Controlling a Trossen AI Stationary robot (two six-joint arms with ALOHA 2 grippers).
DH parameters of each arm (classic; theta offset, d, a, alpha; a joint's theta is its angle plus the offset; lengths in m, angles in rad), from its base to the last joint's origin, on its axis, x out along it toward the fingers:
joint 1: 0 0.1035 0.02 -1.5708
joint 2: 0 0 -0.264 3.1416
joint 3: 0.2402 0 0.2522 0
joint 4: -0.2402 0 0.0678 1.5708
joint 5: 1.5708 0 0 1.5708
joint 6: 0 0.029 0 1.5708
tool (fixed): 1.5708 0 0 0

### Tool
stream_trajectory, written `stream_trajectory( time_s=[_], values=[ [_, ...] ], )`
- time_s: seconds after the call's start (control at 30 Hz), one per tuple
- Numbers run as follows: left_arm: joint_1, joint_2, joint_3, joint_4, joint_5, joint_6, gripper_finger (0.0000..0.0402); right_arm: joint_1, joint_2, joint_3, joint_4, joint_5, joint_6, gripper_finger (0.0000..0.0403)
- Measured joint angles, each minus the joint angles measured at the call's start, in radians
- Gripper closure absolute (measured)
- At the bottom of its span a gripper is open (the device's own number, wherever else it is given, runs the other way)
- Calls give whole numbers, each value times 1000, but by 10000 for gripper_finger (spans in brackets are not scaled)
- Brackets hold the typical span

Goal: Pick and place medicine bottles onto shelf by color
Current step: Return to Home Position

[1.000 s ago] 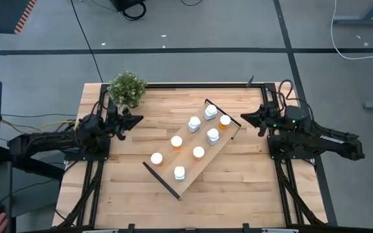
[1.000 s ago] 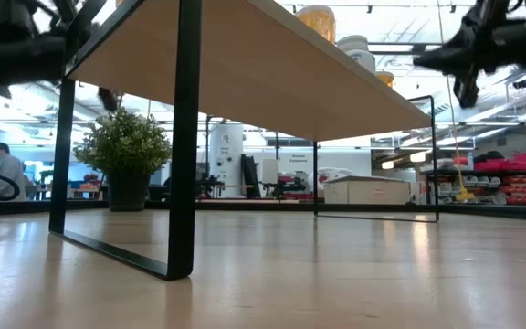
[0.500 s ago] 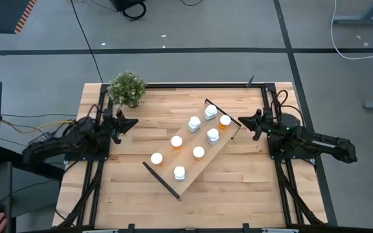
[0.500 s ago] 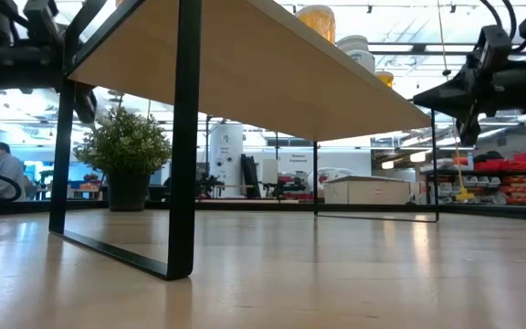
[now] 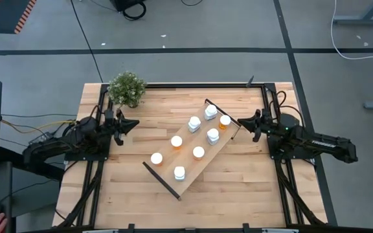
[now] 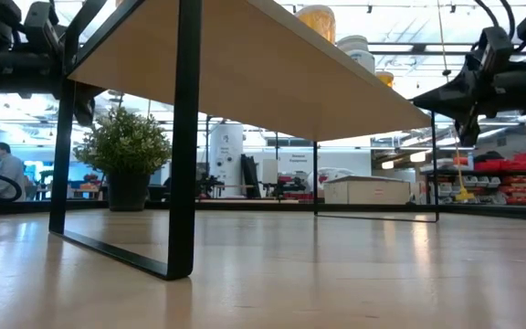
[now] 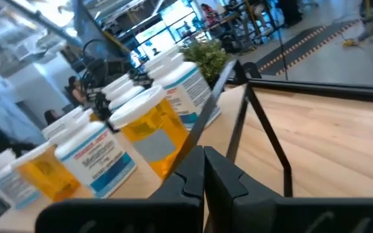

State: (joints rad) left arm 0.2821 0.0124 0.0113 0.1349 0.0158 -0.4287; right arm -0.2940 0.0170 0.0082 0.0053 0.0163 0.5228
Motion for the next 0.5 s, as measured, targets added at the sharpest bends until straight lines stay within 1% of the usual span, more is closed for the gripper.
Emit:
stream_trajectory(
  time_s=[0.13, 0.27, 0.33, 0.5],
  values=[
    [0, 0, 0, -6, 0, 6, 374, 0, 9, 0, -1, -15, -111, 395],
    [0, 0, 0, -28, 0, 7, 368, 0, 27, 0, -2, -14, -222, 395],
    [0, 0, 0, -46, 0, 7, 367, 0, 37, 0, -2, -14, -237, 395],
    [0, 0, 0, -56, 0, 3, 372, 0, 42, 0, -2, -14, -216, 395]
  ],
)
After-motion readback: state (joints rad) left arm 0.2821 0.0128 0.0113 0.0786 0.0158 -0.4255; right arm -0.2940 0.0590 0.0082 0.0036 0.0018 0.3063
